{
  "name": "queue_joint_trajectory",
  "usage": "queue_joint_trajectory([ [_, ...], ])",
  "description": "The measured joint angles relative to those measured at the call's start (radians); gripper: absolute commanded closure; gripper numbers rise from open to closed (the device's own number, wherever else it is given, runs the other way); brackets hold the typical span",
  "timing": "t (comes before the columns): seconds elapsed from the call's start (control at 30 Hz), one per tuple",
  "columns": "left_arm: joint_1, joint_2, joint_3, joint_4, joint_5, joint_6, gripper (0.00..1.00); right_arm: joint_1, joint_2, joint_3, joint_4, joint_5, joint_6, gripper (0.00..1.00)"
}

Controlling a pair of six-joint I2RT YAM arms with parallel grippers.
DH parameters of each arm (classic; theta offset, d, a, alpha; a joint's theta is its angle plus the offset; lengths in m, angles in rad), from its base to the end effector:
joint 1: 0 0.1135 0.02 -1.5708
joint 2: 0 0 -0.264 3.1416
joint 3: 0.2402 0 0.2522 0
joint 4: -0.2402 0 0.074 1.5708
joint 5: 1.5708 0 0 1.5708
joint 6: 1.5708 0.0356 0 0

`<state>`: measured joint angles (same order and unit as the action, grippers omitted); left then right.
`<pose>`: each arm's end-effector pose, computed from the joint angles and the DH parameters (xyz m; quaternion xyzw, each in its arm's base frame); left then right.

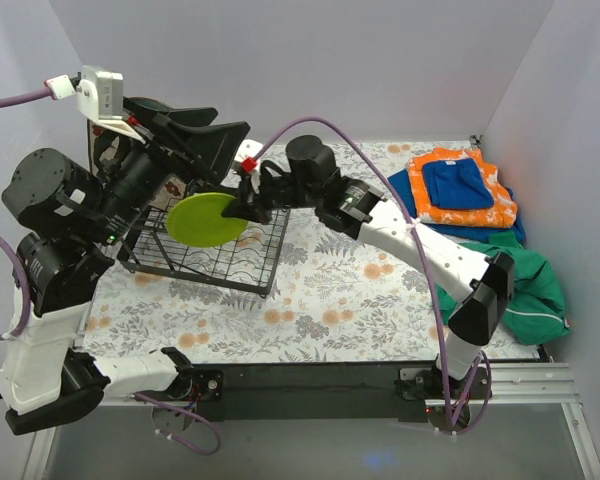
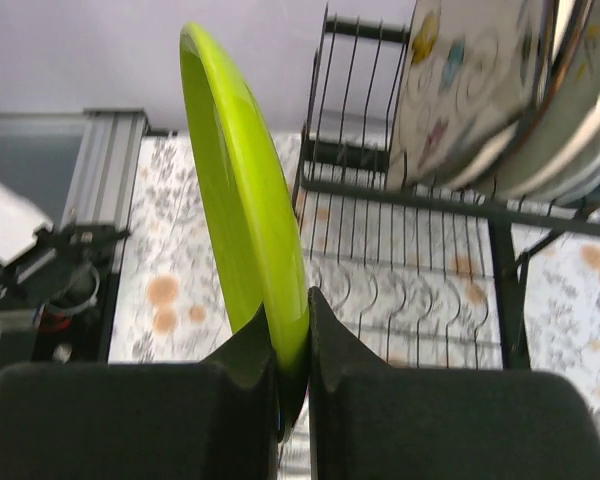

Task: Load the plates into the dish rack
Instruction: Pass the plate from the left arm to the right, then insert the plate into the dish rack

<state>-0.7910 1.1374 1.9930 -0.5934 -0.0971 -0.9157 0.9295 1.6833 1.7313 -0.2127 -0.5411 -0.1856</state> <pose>0.0940 -0.0901 0.6057 -0.0763 0.6043 -0.5778 0.5433 0.2213 0.3271 0.4304 -0.5356 0.5324 0.4164 0.5063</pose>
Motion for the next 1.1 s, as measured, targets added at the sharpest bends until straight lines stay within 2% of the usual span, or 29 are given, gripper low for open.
queue_joint_trajectory([
  [0.2,0.0,-0.024,0.002,0.039,0.0,-0.017,0.32,0.132,0.153,0.208,0.09,0.219,0.05,0.99],
  [0.5,0.0,-0.042,0.014,0.078,0.0,-0.023,0.31,0.168,0.424,0.537,0.241,0.478,0.058,0.99],
  [0.73,0.0,-0.062,0.0,0.089,-0.002,-0.019,0.31,0.217,0.502,0.551,0.331,0.614,0.035,0.99],
  [1.1,0.0,-0.111,-0.024,0.093,-0.026,-0.019,0.3,0.241,0.592,0.553,0.403,0.682,-0.005,0.99],
])
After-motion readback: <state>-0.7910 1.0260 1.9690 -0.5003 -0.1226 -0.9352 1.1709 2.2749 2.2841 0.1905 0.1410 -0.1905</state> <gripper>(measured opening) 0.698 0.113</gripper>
